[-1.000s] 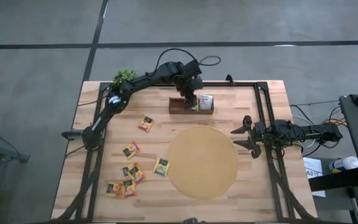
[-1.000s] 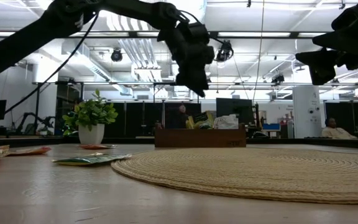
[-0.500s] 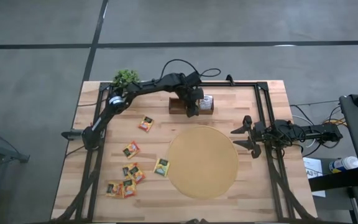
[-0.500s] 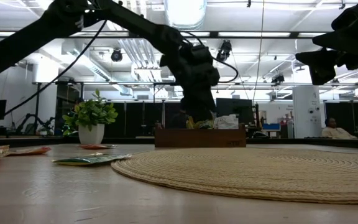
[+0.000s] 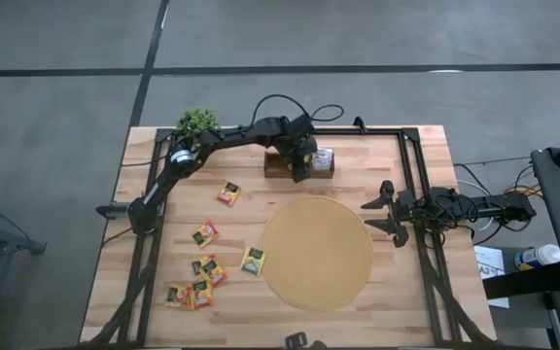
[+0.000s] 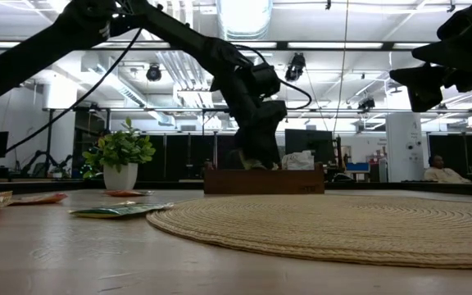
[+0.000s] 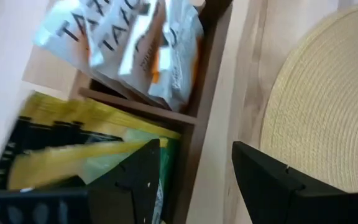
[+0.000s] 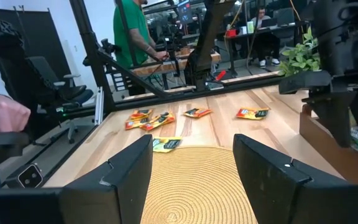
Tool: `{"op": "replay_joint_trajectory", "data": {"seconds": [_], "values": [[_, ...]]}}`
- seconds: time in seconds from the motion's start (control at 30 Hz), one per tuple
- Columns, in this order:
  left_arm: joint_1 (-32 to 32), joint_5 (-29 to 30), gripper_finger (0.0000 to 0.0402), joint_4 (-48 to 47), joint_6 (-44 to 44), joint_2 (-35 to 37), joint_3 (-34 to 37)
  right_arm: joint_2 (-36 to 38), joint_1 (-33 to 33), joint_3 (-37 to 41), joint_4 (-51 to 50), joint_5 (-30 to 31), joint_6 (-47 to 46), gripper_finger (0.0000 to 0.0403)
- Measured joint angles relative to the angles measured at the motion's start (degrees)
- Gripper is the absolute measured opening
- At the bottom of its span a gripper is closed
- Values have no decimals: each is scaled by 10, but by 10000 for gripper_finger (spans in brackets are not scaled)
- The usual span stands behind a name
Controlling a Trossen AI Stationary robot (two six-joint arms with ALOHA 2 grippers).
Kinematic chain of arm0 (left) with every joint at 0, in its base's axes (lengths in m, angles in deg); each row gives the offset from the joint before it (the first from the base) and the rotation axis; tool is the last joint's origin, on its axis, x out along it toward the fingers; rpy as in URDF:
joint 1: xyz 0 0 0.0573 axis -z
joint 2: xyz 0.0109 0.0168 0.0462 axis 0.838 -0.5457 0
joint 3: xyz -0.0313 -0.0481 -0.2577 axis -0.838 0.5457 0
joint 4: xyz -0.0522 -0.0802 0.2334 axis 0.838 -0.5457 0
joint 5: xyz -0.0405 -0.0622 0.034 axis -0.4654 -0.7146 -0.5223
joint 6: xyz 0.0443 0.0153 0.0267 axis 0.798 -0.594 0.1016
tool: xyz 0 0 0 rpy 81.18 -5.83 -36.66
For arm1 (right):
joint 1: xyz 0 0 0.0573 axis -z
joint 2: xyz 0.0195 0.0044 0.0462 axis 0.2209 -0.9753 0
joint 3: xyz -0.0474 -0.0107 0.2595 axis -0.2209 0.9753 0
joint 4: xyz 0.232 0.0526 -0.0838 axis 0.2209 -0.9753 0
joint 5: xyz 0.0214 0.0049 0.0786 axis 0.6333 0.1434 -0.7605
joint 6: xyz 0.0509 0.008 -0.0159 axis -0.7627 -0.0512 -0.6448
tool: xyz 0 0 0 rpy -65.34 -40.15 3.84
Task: Pick & Place Tea
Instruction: Put the yellow tea bag into the middle section of the wooden organizer
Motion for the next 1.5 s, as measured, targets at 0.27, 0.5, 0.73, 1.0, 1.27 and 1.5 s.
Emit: {"op": "replay_joint_trajectory", "data": {"seconds": [0.27, 0.5, 0.73, 1.0, 1.27, 1.5], "values": [[2, -44, 194, 8, -1, 0, -18, 0, 0, 0, 0, 0, 0, 221], [7, -73, 194, -11, 0, 0, -46, 0, 0, 0, 0, 0, 0, 221], [6, -2, 194, -78, 31, 1, -79, 0, 0, 0, 0, 0, 0, 221], [-9, 19, 194, -104, 49, 2, -59, 0, 0, 0, 0, 0, 0, 221], [-21, 31, 194, -35, 42, 2, -8, 0, 0, 0, 0, 0, 0, 221], [-16, 49, 194, 12, 35, 2, 8, 0, 0, 0, 0, 0, 0, 221]]}}
